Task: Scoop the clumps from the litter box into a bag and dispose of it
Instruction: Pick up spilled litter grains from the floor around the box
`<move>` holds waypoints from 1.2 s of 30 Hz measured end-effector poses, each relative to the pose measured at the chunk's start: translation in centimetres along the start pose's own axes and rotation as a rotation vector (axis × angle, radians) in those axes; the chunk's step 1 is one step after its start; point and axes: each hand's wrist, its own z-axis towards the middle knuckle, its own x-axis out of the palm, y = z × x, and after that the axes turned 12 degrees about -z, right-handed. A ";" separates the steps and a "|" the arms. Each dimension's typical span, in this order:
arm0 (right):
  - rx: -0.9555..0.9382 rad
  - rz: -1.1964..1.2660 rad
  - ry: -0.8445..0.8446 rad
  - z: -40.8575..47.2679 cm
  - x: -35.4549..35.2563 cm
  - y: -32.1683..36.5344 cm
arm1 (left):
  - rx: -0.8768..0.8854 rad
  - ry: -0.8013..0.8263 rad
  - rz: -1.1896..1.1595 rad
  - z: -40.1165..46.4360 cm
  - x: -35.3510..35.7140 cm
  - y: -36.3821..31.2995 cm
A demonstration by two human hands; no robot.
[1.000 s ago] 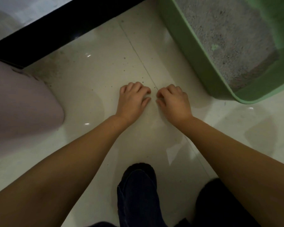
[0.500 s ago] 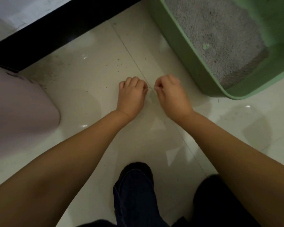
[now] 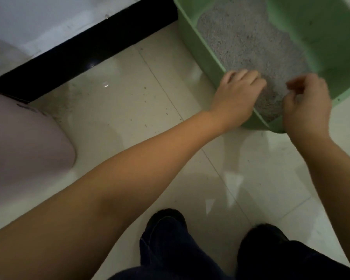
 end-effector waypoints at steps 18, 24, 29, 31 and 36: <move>-0.571 -0.125 0.359 -4.2 14.7 13.1 | -0.577 -0.224 0.046 -12.7 -1.3 13.7; -0.554 -0.182 0.324 -4.4 15.1 12.6 | -0.466 -0.210 0.075 -11.6 -0.5 14.3; -0.478 -0.130 0.295 -4.6 13.9 11.0 | -0.441 -0.244 0.116 -10.9 -0.2 14.3; -0.454 -0.019 0.257 -4.5 12.4 10.8 | -0.451 -0.213 0.124 -10.5 -0.2 14.2; -0.395 0.294 0.069 -2.9 5.8 10.6 | -0.558 -0.151 0.135 -9.5 -0.4 13.6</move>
